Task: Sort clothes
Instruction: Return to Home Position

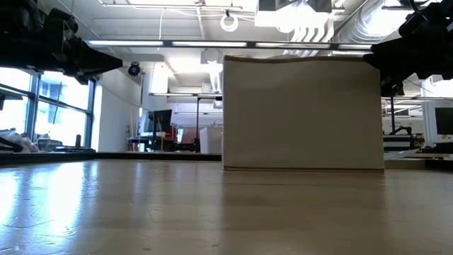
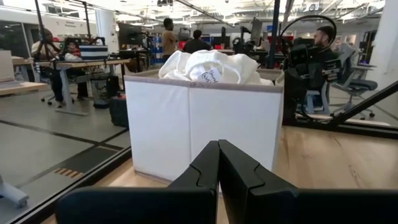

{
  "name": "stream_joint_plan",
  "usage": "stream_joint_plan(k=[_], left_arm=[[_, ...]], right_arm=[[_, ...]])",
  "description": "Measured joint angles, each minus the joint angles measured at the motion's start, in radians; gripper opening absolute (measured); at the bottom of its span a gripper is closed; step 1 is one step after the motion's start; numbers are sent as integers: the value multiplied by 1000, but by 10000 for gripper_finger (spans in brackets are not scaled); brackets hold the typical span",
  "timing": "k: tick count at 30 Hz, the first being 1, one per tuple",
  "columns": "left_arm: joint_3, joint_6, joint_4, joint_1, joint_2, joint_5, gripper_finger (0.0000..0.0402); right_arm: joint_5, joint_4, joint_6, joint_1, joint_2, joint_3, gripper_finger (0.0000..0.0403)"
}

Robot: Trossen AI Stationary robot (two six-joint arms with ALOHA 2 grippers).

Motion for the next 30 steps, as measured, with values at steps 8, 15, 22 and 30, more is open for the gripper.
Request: stream_joint_plan(k=[8, 15, 22, 30], left_arm=[[0, 0, 0, -17, 0, 0, 1], [-1, 0, -2, -21, 6, 0, 1], [-1, 0, -1, -21, 6, 0, 1], [-1, 0, -1, -21, 7, 0, 1]], right_arm=[[0, 0, 0, 0, 0, 0, 82], [0, 0, 0, 0, 0, 0, 82], [0, 0, 0, 0, 0, 0, 82], [0, 0, 0, 0, 0, 0, 82]])
